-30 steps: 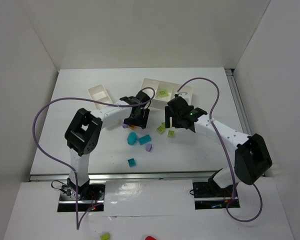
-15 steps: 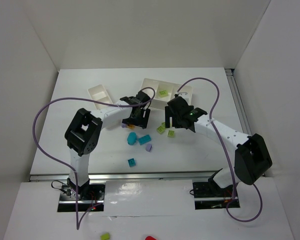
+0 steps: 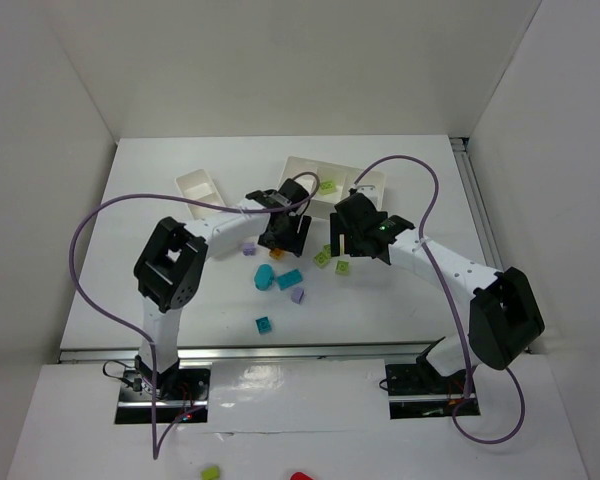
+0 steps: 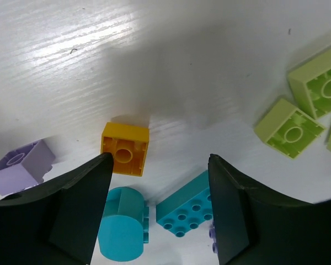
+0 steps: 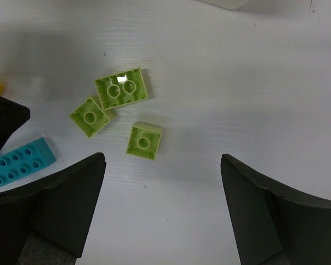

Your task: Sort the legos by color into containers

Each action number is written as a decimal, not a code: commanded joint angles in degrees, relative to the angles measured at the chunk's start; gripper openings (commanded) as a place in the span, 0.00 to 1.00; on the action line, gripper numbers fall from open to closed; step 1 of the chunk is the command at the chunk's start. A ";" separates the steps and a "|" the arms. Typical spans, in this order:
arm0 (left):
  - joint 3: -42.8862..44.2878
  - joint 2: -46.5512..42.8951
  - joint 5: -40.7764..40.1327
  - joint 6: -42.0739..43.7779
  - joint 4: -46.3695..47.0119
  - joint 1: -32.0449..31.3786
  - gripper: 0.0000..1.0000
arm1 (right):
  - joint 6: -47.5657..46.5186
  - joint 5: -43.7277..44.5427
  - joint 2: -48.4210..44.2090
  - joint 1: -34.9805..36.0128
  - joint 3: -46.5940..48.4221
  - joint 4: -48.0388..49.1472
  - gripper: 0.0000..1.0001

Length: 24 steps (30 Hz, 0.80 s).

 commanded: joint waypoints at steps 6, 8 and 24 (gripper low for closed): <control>4.07 -5.57 -3.89 0.29 -1.49 -0.36 0.86 | 0.85 0.73 -0.81 0.55 0.01 -1.19 0.92; 4.07 -5.58 -3.89 0.29 -1.49 -0.36 0.86 | 0.85 0.73 -0.28 0.55 0.01 -1.19 0.92; 0.73 2.07 -4.50 0.29 -0.18 0.87 0.69 | 0.33 0.73 0.25 0.55 1.68 -1.72 0.92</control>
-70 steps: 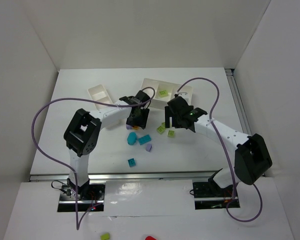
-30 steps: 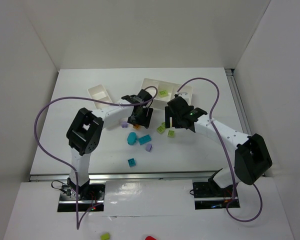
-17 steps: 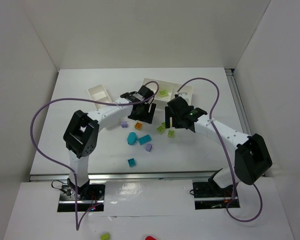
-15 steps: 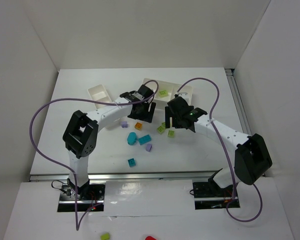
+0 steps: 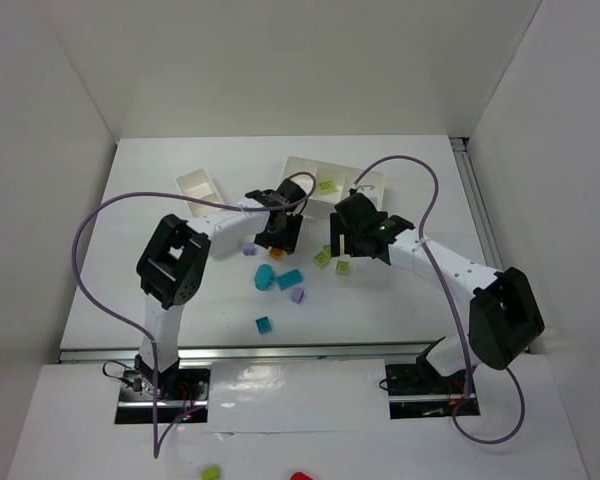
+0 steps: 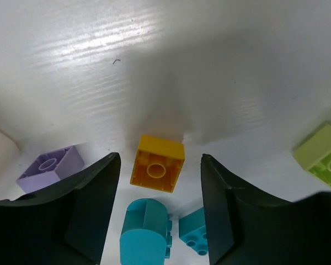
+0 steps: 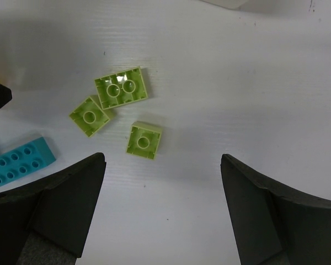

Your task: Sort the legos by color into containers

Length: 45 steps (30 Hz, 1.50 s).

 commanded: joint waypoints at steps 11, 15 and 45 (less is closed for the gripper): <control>2.78 -6.60 -2.84 -0.41 -2.88 0.72 0.40 | 0.35 0.75 0.73 0.55 2.19 -1.63 0.92; 4.72 -13.20 -3.89 -1.55 -4.02 4.85 0.39 | 0.35 0.75 0.73 1.07 2.19 -1.63 0.92; -1.43 -21.62 -2.23 -2.79 -5.97 18.22 0.81 | 3.34 -2.49 0.73 3.18 -0.27 4.15 0.92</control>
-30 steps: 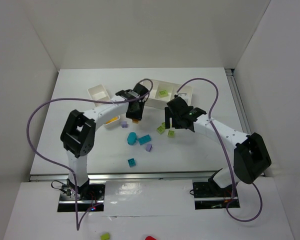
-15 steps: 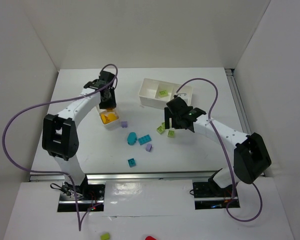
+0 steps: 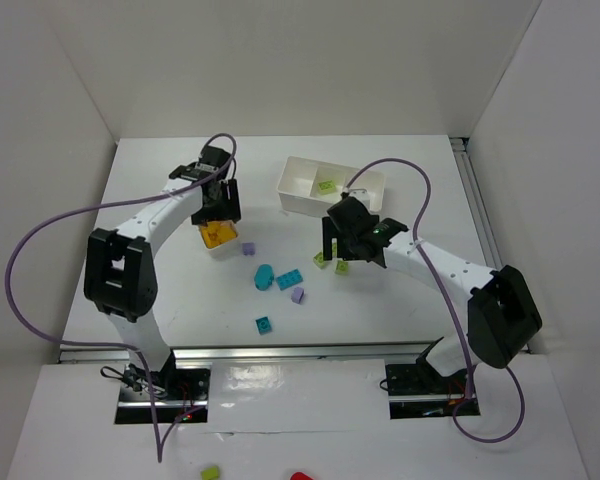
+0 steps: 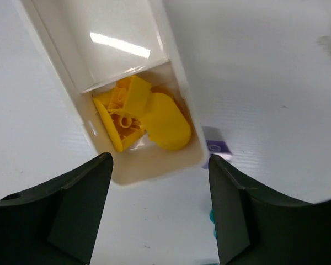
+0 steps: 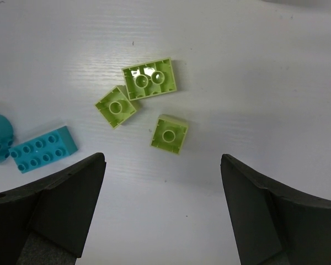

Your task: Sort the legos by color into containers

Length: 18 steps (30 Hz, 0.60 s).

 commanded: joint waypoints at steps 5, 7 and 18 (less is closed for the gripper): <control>-1.48 -14.87 13.74 3.08 5.79 -5.16 0.79 | 0.99 -4.39 3.39 0.39 -0.82 5.62 0.92; -3.23 -15.48 16.83 3.09 5.79 -7.45 0.79 | 1.60 -4.39 4.71 0.39 -1.34 6.85 0.92; -11.23 -14.96 13.93 1.24 5.79 -13.17 0.79 | 2.66 -7.38 10.16 -2.25 -6.62 11.78 0.81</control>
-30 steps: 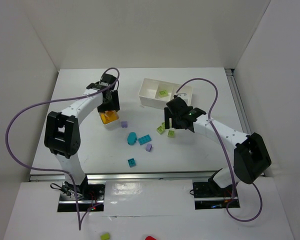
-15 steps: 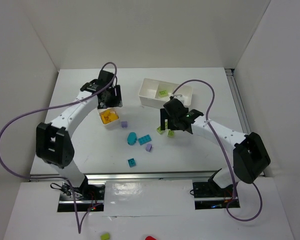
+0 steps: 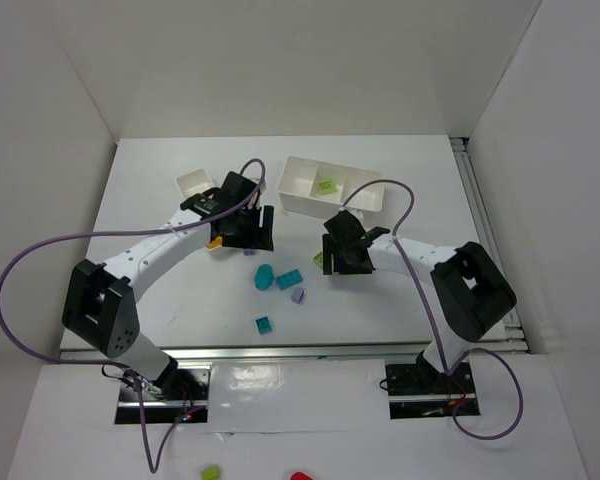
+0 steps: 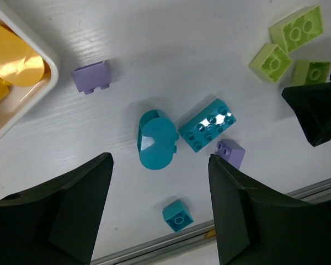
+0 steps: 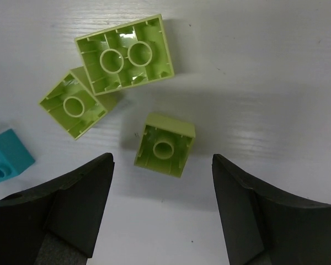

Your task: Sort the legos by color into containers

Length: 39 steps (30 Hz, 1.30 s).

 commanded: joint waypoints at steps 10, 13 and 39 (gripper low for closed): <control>-2.04 -0.18 -4.11 -2.61 0.96 -1.28 0.79 | -0.81 1.32 3.79 -0.44 0.64 7.14 0.50; -2.66 -1.76 -5.43 -2.62 0.96 -1.28 0.79 | -1.34 2.82 2.58 -0.44 1.43 5.91 0.35; -5.90 -1.85 -4.21 -5.08 -2.38 -2.34 0.92 | -12.16 -2.01 23.56 -12.30 48.35 3.10 0.63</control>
